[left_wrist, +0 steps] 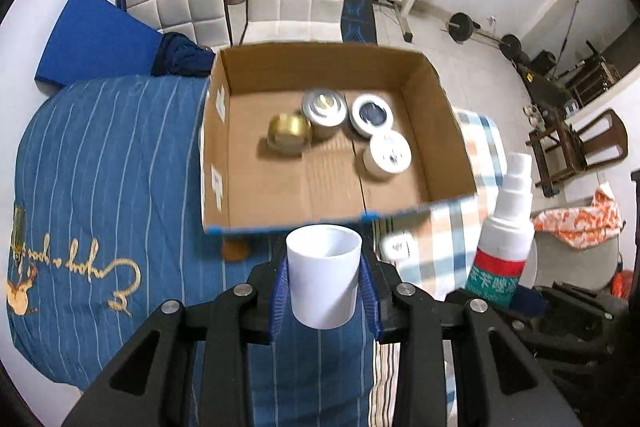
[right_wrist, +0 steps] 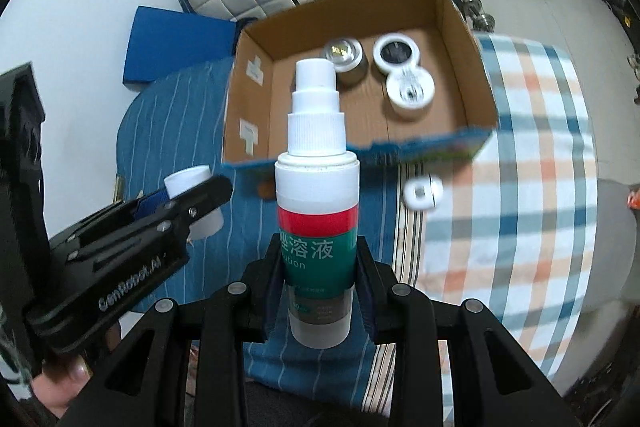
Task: Organize rigid objects
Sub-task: 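Carry the spray bottle and white cup with both tools down into the box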
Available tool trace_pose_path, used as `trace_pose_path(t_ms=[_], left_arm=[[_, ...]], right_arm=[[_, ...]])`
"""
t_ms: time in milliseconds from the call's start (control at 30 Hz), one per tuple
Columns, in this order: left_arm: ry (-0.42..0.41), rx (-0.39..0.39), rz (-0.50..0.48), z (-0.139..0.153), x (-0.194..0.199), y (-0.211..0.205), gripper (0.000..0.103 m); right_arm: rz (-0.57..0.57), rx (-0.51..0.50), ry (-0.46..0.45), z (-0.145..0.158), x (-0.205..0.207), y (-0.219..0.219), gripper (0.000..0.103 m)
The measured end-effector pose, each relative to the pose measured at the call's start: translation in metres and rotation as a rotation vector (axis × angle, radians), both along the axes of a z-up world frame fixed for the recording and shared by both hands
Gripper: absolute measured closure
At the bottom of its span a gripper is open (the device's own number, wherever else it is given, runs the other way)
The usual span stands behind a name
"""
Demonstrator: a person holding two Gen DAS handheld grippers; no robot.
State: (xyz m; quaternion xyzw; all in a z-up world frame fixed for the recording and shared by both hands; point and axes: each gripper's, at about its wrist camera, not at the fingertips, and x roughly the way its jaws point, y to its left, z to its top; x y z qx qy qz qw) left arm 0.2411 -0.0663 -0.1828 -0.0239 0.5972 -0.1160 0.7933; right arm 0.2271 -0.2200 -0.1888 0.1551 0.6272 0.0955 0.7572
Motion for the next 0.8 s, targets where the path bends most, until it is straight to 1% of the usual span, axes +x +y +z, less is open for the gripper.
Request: trace_pose_path(t_ms=[67, 100, 167, 300, 433, 533, 667, 700, 800], left_arm=[[-0.004, -0.005, 0.016, 0.001, 0.019, 0.002, 0.074], [-0.003, -0.004, 0.02, 0.0, 0.027, 0.003, 0.074], [0.002, -0.003, 0.03, -0.003, 0.045, 0.003, 0.074], [0.041, 0.002, 0.048, -0.021, 0.075, 0.004, 0.074], [0.117, -0.003, 0.062, -0.053, 0.105, 0.004, 0.074], [0.197, 0.011, 0.076, -0.089, 0.126, 0.005, 0.074], [0.316, 0.026, 0.086, -0.139, 0.14, 0.006, 0.074], [0.339, 0.035, 0.085, -0.147, 0.141, 0.006, 0.074], [0.401, 0.056, 0.065, -0.172, 0.144, 0.003, 0.074]], right_arm=[[0.009, -0.009, -0.008, 0.004, 0.017, -0.001, 0.068], [0.011, -0.013, -0.009, -0.002, 0.028, 0.002, 0.068], [0.015, -0.019, -0.01, -0.004, 0.046, 0.001, 0.068], [0.005, -0.033, 0.01, -0.02, 0.086, -0.004, 0.068], [-0.033, -0.025, 0.064, -0.051, 0.129, -0.012, 0.068], [-0.052, -0.009, 0.124, -0.079, 0.157, -0.014, 0.068], [-0.056, -0.005, 0.199, -0.119, 0.181, -0.009, 0.068], [-0.056, -0.006, 0.232, -0.133, 0.186, -0.007, 0.068], [-0.037, -0.019, 0.291, -0.161, 0.193, -0.002, 0.068]])
